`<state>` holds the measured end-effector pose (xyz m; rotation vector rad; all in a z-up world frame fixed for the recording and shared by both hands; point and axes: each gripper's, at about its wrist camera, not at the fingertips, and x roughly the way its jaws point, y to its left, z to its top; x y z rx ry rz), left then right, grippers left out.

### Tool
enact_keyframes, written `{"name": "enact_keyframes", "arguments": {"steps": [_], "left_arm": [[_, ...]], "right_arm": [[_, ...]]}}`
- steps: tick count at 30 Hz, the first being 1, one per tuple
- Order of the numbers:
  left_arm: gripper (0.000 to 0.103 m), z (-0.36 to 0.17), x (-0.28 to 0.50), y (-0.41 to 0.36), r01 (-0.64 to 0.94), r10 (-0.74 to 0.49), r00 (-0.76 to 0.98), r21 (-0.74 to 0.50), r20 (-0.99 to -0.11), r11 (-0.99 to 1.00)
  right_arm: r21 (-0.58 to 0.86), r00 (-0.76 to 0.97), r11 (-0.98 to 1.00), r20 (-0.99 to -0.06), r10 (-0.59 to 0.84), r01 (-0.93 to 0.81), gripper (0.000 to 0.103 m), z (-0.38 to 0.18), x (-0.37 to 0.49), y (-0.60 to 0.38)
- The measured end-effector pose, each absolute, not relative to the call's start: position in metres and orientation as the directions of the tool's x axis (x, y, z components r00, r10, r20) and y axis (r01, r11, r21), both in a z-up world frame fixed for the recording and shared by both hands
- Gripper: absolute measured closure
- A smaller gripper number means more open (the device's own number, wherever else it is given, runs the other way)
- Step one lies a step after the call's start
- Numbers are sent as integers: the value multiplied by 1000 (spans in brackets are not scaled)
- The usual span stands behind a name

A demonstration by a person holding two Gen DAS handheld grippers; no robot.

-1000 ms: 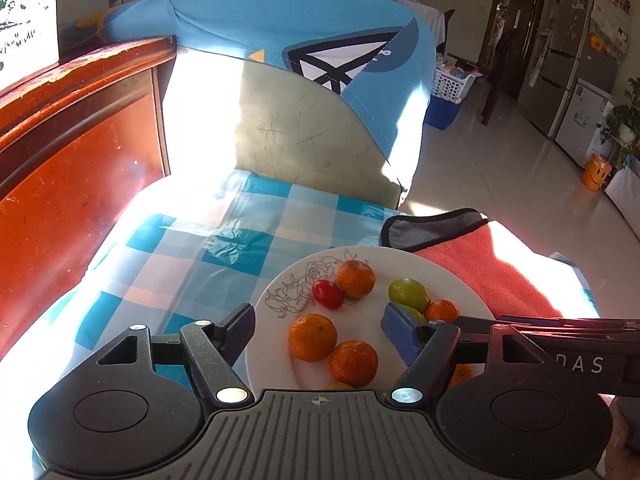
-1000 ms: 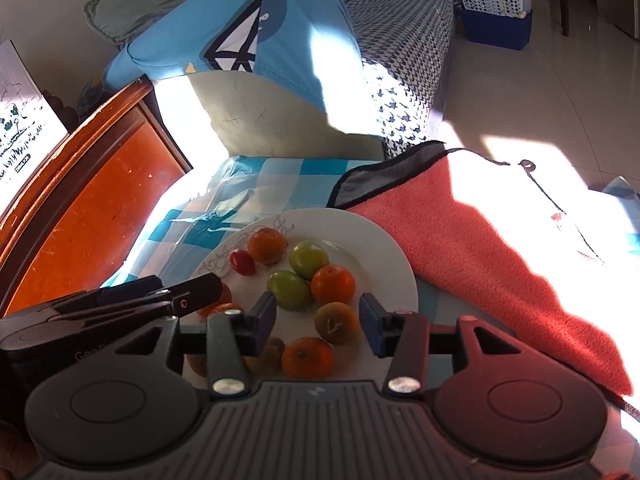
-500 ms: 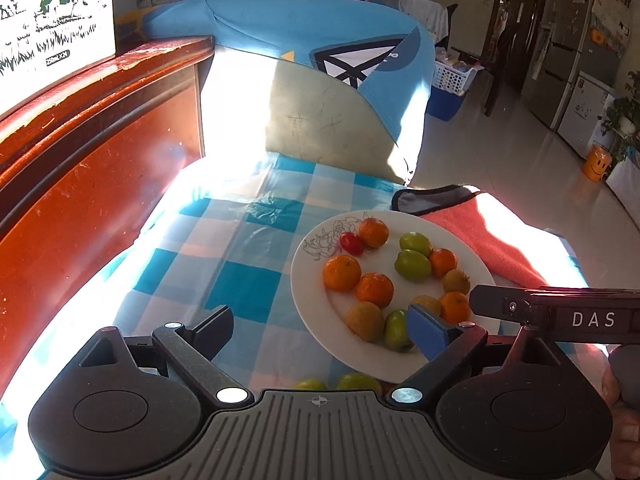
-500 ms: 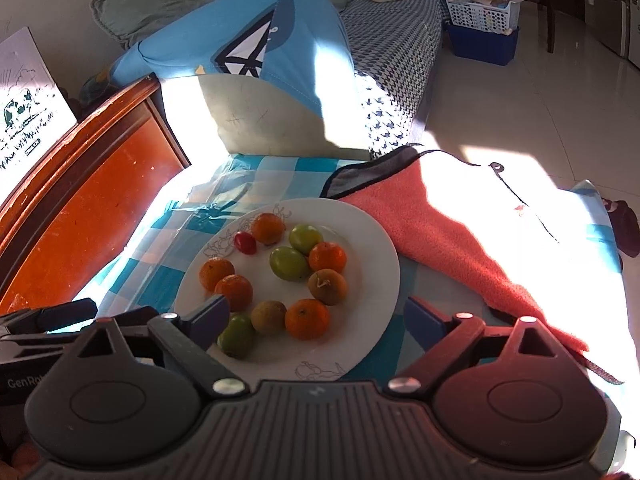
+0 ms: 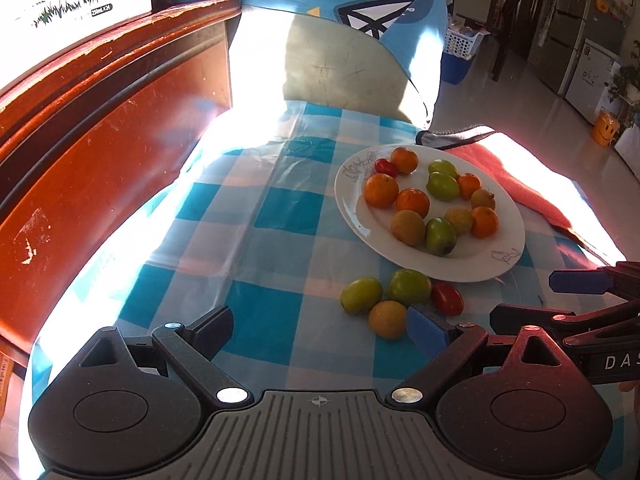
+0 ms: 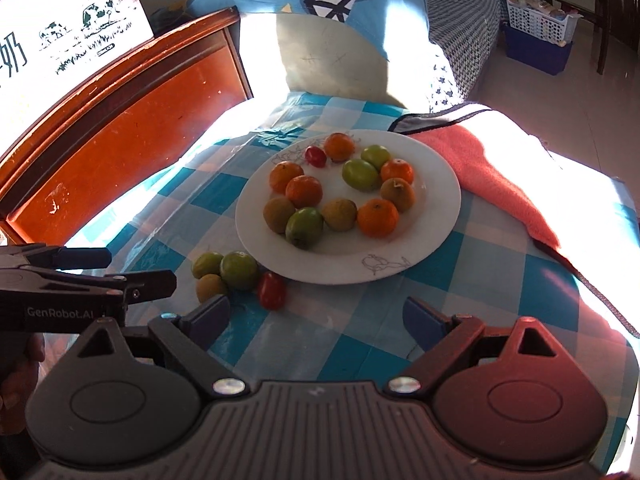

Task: Organize fruits
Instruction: 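Withdraw both open grippers from the plate toward the remaining fruit, then grasp the red tomato with the right gripper while the left grasps a yellow fruit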

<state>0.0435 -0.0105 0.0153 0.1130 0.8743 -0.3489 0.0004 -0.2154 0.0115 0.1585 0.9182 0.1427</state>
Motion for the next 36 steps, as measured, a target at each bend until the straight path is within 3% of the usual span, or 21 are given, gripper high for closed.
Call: {"name": "enact_keyframes", "arguments": {"steps": [7,11,16,19,27,36], "left_arm": [[11,11,38,-4,394,-284,607,-29,-742,919],[15,9,35,-3,412,-281,614,-4,-738,911],[30,6,32,-7,438,-259,614,48,-746,898],[34,3,30,-11,465,-268,600,55,-754,884],[32,-2,31,-13,465,-269,578,39,-770,885],[32,0,35,-11,450,-333,553,-63,-764,891]], "right_arm": [[246,575,967,-783,237,-64,24,-2,4,-212],[260,572,963,-780,254,-73,41,-9,7,-207],[259,582,962,-771,259,-85,48,-14,11,-203],[264,585,960,-765,270,-97,51,-15,15,-199],[268,597,957,-752,279,-109,65,-18,22,-194],[243,596,961,-755,274,-134,83,-18,22,-188]]}}
